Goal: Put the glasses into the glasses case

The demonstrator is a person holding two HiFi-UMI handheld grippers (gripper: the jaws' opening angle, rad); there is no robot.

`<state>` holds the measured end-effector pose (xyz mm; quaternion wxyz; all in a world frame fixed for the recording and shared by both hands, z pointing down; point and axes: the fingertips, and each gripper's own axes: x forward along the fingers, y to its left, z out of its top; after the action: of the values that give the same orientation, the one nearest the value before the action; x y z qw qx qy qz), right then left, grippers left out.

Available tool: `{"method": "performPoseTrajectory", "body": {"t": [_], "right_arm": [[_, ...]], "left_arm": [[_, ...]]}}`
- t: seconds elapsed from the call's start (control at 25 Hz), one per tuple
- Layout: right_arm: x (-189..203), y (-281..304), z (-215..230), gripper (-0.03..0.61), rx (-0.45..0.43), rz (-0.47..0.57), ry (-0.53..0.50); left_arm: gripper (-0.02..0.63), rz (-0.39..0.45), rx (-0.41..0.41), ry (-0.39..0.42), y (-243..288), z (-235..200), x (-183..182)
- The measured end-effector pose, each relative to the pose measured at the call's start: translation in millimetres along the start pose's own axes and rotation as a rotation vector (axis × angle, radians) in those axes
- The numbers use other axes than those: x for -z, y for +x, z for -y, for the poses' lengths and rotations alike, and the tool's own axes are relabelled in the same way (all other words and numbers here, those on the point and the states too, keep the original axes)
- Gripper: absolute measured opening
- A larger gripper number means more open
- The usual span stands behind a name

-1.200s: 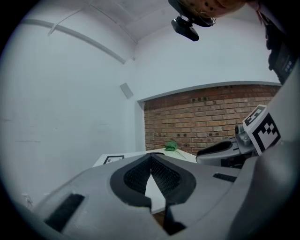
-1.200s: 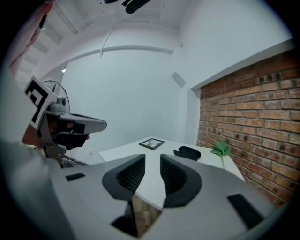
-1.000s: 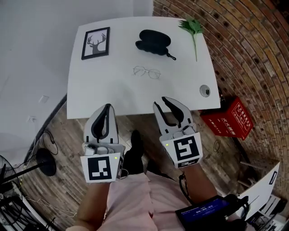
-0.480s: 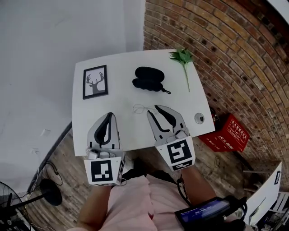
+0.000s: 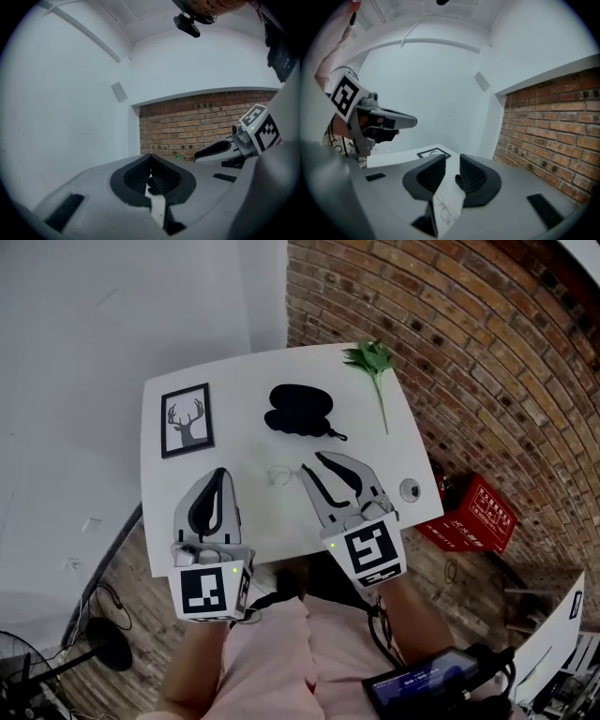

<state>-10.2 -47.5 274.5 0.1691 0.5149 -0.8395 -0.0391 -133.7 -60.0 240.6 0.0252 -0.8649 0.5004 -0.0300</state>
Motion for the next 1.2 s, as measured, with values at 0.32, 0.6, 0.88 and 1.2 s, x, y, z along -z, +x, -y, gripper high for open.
{"method": "performPoseTrajectory", "body": {"t": [0.32, 0.6, 0.88, 1.2], "right_arm": [[43, 38, 12, 0.088, -0.117, -0.064, 0.009], [113, 63, -3, 0.091, -0.27, -0.208, 0.025], [167, 79, -17, 0.088, -0.385, -0.305, -0.019], [200, 91, -31, 0.087, -0.474, -0.391, -0.054]], "left_arm": [[0.004, -0.087, -0.025, -0.017, 40, -8, 36], [0.004, -0.196, -0.054, -0.052, 60, -9, 84], [0.005, -0.296, -0.078, -0.094, 71, -6, 131], [0.005, -0.374, -0.094, -0.134, 72, -5, 164]]}}
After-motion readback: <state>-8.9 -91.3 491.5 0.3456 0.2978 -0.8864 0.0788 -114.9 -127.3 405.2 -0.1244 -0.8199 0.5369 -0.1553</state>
